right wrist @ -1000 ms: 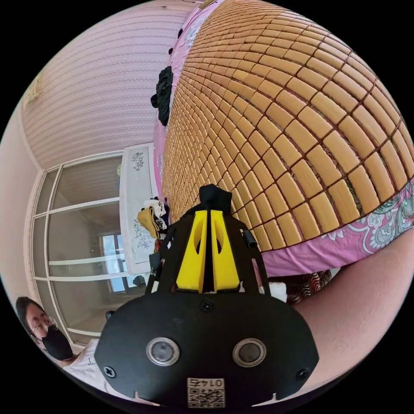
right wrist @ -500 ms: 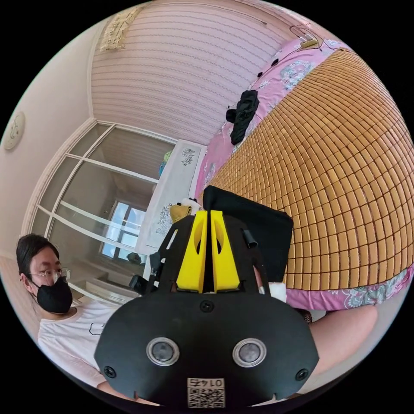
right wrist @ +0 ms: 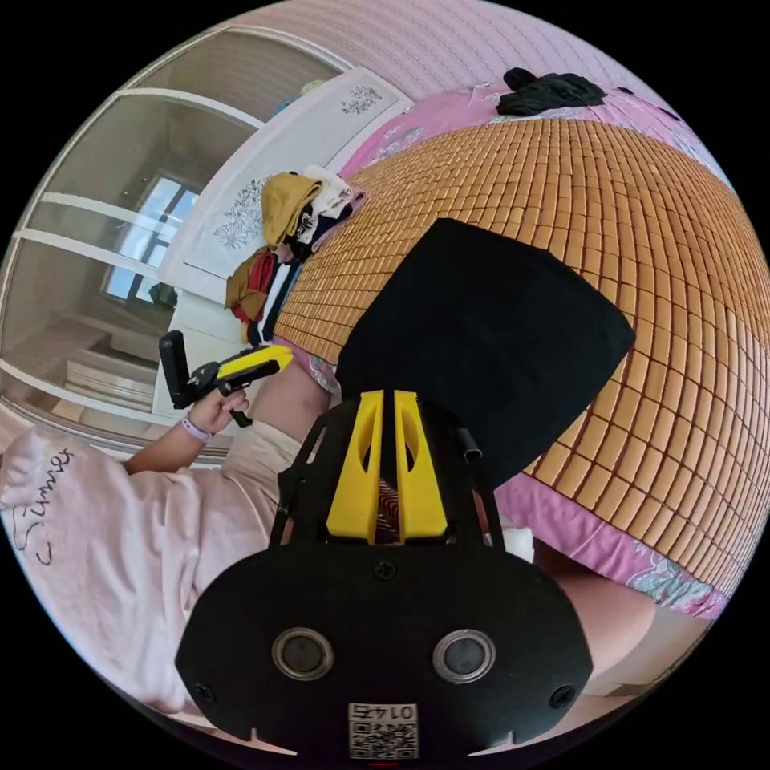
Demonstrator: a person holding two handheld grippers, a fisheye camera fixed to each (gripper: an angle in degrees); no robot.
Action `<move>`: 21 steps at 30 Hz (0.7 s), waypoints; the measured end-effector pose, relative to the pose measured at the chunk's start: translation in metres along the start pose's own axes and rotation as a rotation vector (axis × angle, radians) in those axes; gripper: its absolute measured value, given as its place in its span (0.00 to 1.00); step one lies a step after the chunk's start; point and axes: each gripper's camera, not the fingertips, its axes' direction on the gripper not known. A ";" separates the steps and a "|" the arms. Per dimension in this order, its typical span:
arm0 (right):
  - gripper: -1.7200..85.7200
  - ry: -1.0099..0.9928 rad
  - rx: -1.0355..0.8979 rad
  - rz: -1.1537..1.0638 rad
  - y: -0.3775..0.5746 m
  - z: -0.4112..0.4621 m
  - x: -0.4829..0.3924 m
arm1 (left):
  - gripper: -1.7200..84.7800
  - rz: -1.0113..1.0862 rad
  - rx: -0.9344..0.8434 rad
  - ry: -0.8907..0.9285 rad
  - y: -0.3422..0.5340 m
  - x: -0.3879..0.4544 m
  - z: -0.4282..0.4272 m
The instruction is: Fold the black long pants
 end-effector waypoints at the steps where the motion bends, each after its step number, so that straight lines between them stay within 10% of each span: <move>1: 0.08 0.083 0.009 0.037 0.010 0.003 -0.002 | 0.10 0.029 0.000 0.030 -0.016 0.006 0.010; 11: 0.22 0.070 0.418 0.369 0.039 -0.006 0.052 | 0.23 0.120 -0.153 0.126 -0.142 0.005 0.112; 21: 0.07 -0.335 0.444 0.433 0.053 0.015 0.083 | 0.14 0.022 -0.268 0.254 -0.162 -0.021 0.146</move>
